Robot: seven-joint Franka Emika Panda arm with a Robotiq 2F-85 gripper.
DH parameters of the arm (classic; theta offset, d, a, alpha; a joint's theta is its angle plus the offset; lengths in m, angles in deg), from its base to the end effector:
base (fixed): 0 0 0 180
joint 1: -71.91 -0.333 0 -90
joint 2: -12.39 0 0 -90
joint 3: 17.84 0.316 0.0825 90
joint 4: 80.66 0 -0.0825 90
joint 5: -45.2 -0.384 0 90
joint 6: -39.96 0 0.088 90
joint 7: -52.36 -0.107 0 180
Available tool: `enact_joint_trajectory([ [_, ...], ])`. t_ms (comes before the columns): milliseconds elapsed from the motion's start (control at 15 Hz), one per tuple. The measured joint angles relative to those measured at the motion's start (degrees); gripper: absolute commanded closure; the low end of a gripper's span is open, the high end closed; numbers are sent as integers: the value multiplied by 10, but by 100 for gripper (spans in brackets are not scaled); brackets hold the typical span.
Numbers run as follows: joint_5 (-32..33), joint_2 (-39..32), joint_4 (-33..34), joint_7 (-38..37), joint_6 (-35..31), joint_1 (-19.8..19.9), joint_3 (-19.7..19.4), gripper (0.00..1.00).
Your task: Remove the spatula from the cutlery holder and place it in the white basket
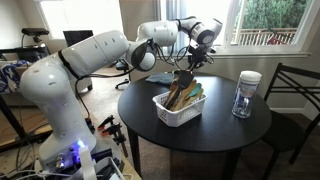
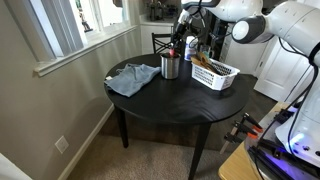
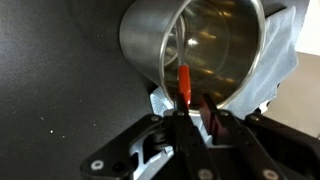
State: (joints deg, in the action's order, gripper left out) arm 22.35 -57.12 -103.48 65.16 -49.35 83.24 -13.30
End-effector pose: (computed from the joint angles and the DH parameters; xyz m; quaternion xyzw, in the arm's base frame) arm 0.7902 -0.0930 0.3341 -0.9715 -0.0242 -0.0209 0.2347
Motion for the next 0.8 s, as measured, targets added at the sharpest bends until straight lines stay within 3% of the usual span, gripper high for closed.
enact_joint_trajectory([
  [800,0,42,12,20,3,1,0,94],
])
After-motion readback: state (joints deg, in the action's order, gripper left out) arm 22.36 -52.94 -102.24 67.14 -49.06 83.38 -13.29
